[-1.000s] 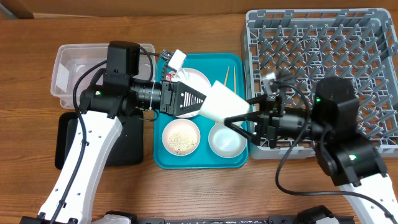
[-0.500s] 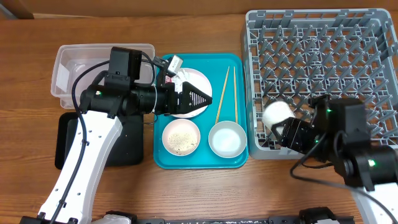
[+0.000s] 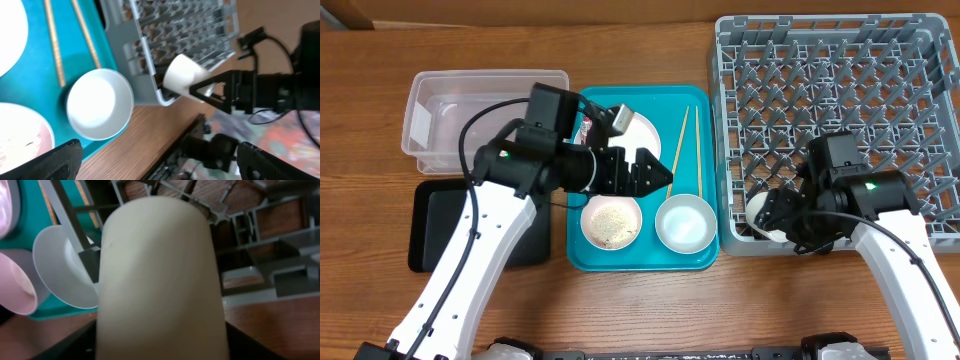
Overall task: Sort waste into correct bins and load items into the dishwasher
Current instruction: 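Place the white cup upside down in the dish rack with right gripper, then grasp the pink bowl of rice with the left gripper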
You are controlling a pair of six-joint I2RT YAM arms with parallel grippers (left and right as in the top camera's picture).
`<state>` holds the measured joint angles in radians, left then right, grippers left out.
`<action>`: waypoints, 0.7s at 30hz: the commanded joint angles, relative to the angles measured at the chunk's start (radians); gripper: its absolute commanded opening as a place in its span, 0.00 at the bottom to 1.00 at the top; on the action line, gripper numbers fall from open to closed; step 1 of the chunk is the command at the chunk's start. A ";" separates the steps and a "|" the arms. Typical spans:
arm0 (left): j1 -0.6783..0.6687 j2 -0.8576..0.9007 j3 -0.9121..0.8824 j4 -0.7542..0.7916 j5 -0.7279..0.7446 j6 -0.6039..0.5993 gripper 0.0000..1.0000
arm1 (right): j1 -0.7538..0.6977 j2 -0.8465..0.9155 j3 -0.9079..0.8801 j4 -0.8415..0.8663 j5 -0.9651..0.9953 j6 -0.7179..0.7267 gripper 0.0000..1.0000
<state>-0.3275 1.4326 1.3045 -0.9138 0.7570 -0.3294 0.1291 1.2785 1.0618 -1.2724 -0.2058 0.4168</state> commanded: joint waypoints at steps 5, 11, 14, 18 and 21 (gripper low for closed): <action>-0.068 0.001 0.008 -0.045 -0.264 0.011 1.00 | -0.004 -0.019 0.086 0.032 -0.006 -0.020 0.91; -0.132 0.003 -0.016 -0.119 -0.505 -0.067 1.00 | -0.004 -0.086 0.258 0.051 -0.026 -0.024 0.90; -0.148 0.008 -0.044 -0.105 -0.613 -0.120 0.97 | -0.004 -0.136 0.298 0.107 -0.086 -0.024 0.90; -0.166 0.023 -0.103 -0.061 -0.682 -0.136 0.93 | -0.004 -0.190 0.298 0.169 -0.167 -0.024 0.91; -0.200 0.061 -0.175 0.002 -0.687 -0.136 0.86 | -0.004 -0.201 0.298 0.164 -0.182 -0.024 0.91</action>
<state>-0.4938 1.4506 1.1923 -0.9379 0.1402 -0.4423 0.1295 1.0794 1.3464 -1.1084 -0.3408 0.3965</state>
